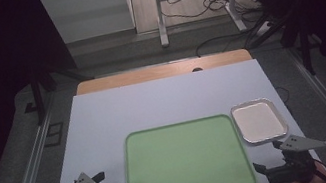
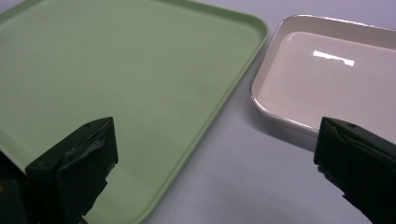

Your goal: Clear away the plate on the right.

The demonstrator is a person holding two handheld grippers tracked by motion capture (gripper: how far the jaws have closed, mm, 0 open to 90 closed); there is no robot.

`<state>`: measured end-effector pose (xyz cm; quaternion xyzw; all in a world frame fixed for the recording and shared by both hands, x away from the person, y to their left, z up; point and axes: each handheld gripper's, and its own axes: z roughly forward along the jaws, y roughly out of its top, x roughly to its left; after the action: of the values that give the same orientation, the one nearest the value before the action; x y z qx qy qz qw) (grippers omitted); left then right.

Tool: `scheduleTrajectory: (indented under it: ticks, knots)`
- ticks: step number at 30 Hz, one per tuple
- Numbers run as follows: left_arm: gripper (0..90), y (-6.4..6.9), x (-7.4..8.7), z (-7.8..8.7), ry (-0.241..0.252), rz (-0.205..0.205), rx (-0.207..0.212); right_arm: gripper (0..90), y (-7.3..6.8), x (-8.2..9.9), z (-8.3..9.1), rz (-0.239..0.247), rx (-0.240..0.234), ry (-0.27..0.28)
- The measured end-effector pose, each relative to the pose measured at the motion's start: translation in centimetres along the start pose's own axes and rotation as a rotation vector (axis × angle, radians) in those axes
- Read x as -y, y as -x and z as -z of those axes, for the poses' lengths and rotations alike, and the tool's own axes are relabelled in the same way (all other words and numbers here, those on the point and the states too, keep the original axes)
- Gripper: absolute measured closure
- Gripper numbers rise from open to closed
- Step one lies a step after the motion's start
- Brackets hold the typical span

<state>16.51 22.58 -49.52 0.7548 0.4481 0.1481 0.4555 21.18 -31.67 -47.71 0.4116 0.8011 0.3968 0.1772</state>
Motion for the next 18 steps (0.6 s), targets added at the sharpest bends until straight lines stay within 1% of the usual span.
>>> scheduleTrajectory:
  ticks: [2,5,8,12,18]
  knots:
    - [2.3,0.0,0.0,0.0,0.001,0.004,-0.001,0.0,0.0,-0.1,-0.1,0.005,0.008,0.0]
    - [2.2,-0.1,0.0,0.0,0.001,0.006,-0.001,0.0,0.3,-0.3,-0.3,-0.003,0.01,0.006]
    - [2.2,-0.1,0.0,0.0,0.002,0.008,-0.001,0.0,0.6,-0.4,-0.5,-0.013,0.003,0.023]
    - [2.2,-0.1,0.0,0.0,0.002,0.006,-0.001,0.0,1.0,-0.7,-0.6,-0.011,0.018,0.049]
    - [2.2,-0.1,0.0,0.0,0.002,0.007,-0.002,0.0,1.3,-0.8,-0.9,-0.017,0.022,0.057]
